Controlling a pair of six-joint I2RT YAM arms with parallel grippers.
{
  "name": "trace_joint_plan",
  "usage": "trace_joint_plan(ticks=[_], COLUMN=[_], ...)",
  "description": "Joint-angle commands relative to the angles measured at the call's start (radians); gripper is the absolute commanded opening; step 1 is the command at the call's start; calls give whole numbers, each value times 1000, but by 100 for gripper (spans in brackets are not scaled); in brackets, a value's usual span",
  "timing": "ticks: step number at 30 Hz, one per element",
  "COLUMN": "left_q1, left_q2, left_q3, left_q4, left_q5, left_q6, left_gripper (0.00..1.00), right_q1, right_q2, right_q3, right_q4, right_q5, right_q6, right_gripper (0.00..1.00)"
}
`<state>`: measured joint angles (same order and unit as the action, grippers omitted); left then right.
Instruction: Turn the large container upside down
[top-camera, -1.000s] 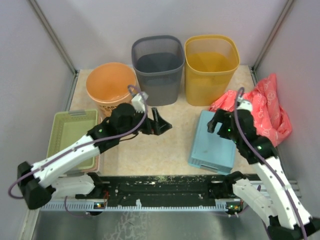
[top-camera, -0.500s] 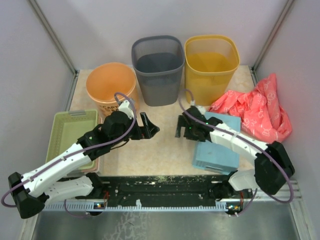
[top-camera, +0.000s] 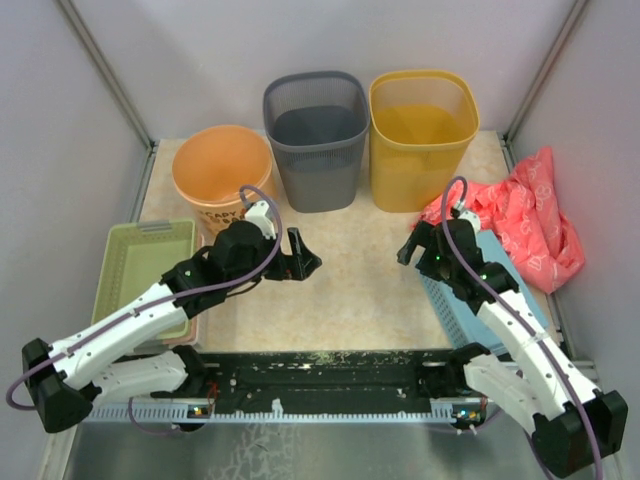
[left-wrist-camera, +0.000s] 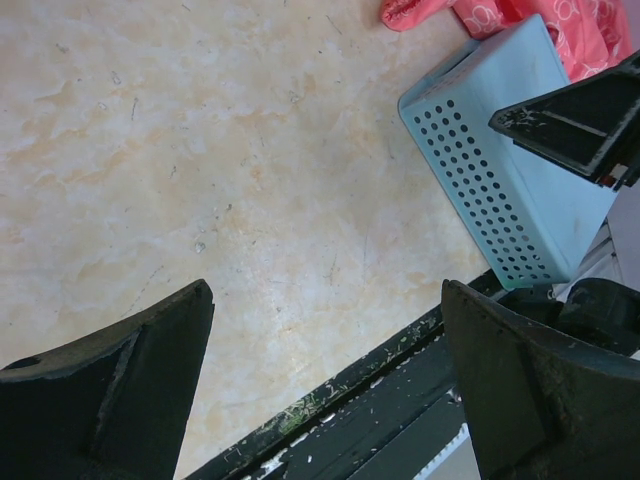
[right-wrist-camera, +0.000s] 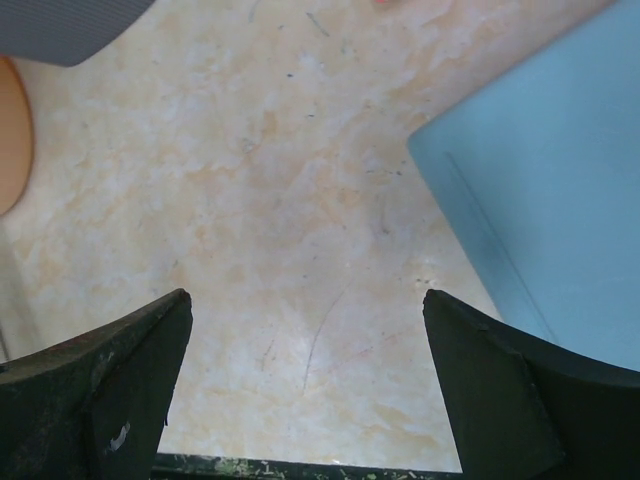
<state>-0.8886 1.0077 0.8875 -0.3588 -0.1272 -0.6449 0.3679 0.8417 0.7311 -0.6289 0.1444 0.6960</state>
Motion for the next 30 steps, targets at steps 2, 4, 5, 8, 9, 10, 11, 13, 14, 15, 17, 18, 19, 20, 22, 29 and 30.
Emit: trace_joint_plan(ticks=[2,4,5,8,9,10,11,13,14,15,17,18,19,20,22,29,30], left_q1=[-3,-3,-3,-3,-3,-4,-3,-3,-4,-3,-3,-4,-3,-3,-3,-4,-3], left_q2=[-6,-15,-18,-24,-24,-22,-22,-16,-12,-6,4,9,10,12,18,62,65], left_q3=[39,37,35,28,28,29,29,27,28,32,39,41,41,38,34,49,51], left_q4=[-1,-8,-9,-9,-9,-9,-9,-4,-3,-3,-6,-6,-5,0,12,27,27], left_q5=[-26,-42,-46,-63,-64,-64,-63,-52,-44,-39,-31,-29,-29,-33,-33,-15,-18], left_q6=[43,42,40,27,24,22,19,22,27,36,44,46,46,46,46,65,68], left_gripper=[99,99,99,99,99,99,99,99,99,99,99,99,99,99,99,99,99], right_q1=[1,5,15,83,103,111,112,101,72,34,-39,-70,-89,-102,-118,-188,-187], right_q2=[-16,8,25,94,128,161,195,258,287,312,346,351,353,356,370,435,428], right_q3=[6,-9,-24,-60,-62,-60,-57,-41,-32,-30,-29,-28,-26,-21,2,109,114], right_q4=[86,99,119,177,181,183,181,154,137,129,119,114,110,110,97,109,123], right_q5=[-134,-178,-207,-183,-161,-148,-124,-49,-21,-14,-3,14,39,67,147,106,65], right_q6=[-78,-71,-64,-39,-31,-28,-22,-10,-10,-13,-19,-24,-28,-35,-42,-102,-120], right_gripper=[98,98,98,98,98,98,98,99,99,99,98,99,99,99,99,99,99])
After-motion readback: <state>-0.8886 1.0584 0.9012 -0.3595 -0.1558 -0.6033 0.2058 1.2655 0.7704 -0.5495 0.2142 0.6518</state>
